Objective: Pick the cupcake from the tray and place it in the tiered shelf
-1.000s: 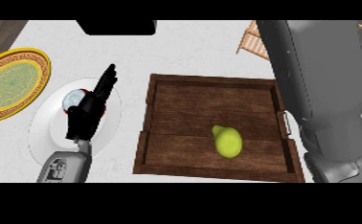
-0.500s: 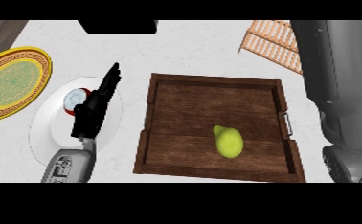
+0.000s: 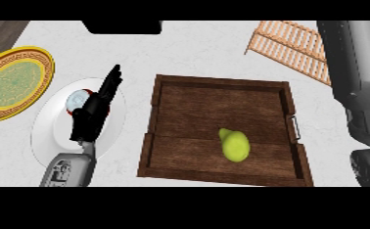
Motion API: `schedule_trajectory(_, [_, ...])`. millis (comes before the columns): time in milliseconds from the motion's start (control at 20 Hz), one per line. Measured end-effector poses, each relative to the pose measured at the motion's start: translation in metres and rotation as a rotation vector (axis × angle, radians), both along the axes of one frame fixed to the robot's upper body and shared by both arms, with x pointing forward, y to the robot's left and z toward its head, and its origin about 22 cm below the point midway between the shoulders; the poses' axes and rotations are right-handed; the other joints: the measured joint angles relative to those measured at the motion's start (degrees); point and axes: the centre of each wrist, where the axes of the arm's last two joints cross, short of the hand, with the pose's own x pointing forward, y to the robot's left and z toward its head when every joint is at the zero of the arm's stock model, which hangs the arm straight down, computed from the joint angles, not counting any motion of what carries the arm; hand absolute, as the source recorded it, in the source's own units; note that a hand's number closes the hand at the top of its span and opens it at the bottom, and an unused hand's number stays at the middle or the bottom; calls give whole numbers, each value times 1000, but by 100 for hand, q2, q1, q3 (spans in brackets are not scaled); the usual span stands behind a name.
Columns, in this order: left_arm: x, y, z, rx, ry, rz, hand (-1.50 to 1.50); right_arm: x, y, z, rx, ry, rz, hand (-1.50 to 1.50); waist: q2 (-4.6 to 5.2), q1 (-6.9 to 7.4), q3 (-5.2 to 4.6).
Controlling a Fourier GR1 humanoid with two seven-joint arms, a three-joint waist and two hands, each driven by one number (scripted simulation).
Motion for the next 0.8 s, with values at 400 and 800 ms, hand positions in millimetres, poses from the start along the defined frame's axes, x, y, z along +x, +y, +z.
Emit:
schedule_trajectory(400, [-4, -4, -3, 2, 2, -1, 0, 1, -34, -13, 133, -224, 105, 150, 3, 19, 4])
schedule_trajectory(800, [1, 0, 2, -2, 5, -2, 0, 8, -60, -22, 166, -278, 135, 150, -3, 1, 3])
